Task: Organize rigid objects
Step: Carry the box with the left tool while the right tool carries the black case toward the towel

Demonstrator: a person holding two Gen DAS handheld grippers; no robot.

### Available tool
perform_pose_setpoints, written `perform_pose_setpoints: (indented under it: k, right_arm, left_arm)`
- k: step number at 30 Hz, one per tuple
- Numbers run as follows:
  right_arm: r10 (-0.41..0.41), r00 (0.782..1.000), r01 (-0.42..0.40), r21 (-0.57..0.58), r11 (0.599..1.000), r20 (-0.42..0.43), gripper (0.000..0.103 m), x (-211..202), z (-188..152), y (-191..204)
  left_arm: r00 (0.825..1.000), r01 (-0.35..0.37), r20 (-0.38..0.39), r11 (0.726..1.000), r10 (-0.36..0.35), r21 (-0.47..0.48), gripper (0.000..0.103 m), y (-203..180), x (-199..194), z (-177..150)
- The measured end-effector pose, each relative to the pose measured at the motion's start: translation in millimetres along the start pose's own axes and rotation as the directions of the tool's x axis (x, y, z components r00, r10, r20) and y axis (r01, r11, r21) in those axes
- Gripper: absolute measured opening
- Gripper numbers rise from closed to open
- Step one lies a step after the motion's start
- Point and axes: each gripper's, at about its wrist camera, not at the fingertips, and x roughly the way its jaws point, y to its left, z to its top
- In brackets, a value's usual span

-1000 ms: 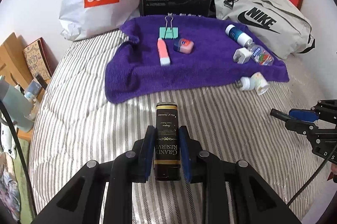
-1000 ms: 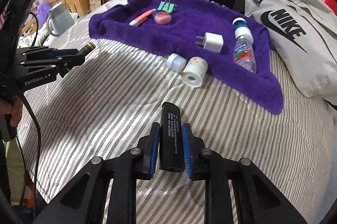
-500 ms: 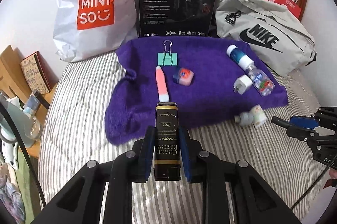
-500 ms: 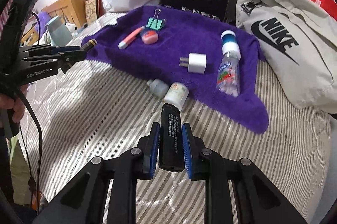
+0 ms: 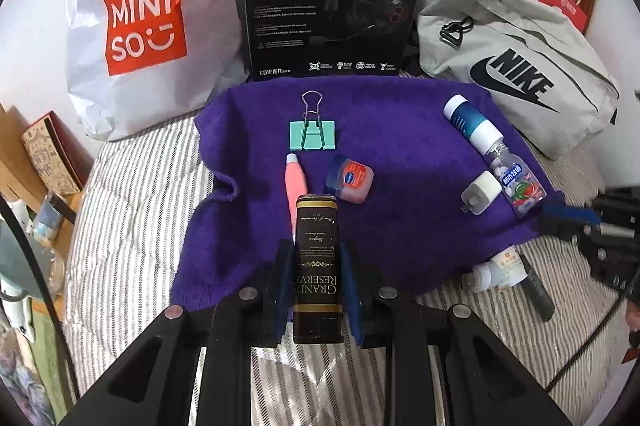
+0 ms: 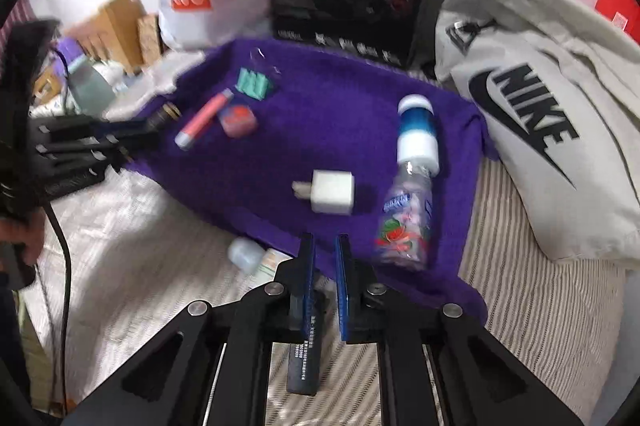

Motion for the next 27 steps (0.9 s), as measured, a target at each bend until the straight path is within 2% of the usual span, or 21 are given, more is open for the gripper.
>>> perform_pose_setpoints:
  k: [4, 6, 8, 10, 12, 16, 19, 21, 22, 23, 27]
  right_arm:
    - [0.018, 1.0, -0.018, 0.0, 1.0, 0.009, 0.012, -7, -12, -1]
    - [0.058, 0.998, -0.058, 0.008, 0.998, -0.012, 0.025, -8, -24, -1]
    - [0.049, 0.998, -0.049, 0.003, 0.999, -0.031, 0.042, -6, -37, 1]
    - [0.053, 0.997, -0.054, -0.016, 0.998, -0.05, 0.048, -3, -50, 6]
    - [0.059, 0.996, -0.061, -0.027, 0.998, -0.068, 0.048, 4, -59, 11]
    - [0.019, 0.996, -0.024, -0.056, 0.998, -0.092, 0.047, 20, -67, 17]
    - [0.016, 0.998, -0.019, -0.039, 0.999, -0.068, 0.045, 22, -68, 15]
    - [0.008, 0.998, -0.011, -0.052, 0.999, -0.058, 0.039, 20, -69, 15]
    - [0.007, 0.998, -0.009, -0.05, 0.999, -0.057, 0.028, 20, -69, 15]
    - [0.002, 0.998, -0.005, -0.047, 0.999, -0.06, 0.023, 19, -69, 14]
    - [-0.007, 0.998, 0.002, -0.064, 0.998, -0.069, 0.022, 17, -70, 16]
  left_arm:
    - [1.0, -0.003, -0.01, 1.0, 0.003, 0.003, 0.023, -1, 7, -2]
    - [1.0, 0.007, -0.012, 1.0, -0.007, 0.002, 0.023, -2, 8, -4]
    - [1.0, 0.004, -0.009, 1.0, -0.004, 0.004, 0.023, -4, 8, -6]
    - [1.0, 0.003, -0.008, 1.0, -0.003, 0.006, 0.023, -5, 7, -7]
    - [1.0, 0.004, -0.008, 1.0, -0.004, 0.001, 0.023, -4, 7, -7]
    - [1.0, 0.001, -0.011, 1.0, -0.001, 0.0, 0.023, -4, 6, -7]
    - [1.0, -0.001, -0.014, 1.0, 0.001, 0.002, 0.023, -4, 5, -7]
    - [1.0, -0.003, -0.014, 1.0, 0.003, -0.001, 0.023, -3, 5, -7]
    - [1.0, -0.001, -0.015, 1.0, 0.001, -0.003, 0.023, -3, 5, -8]
    - [1.0, -0.002, -0.015, 1.0, 0.002, -0.004, 0.023, -3, 5, -8]
    - [1.0, 0.0, -0.012, 1.0, 0.0, -0.006, 0.023, -4, 3, -8]
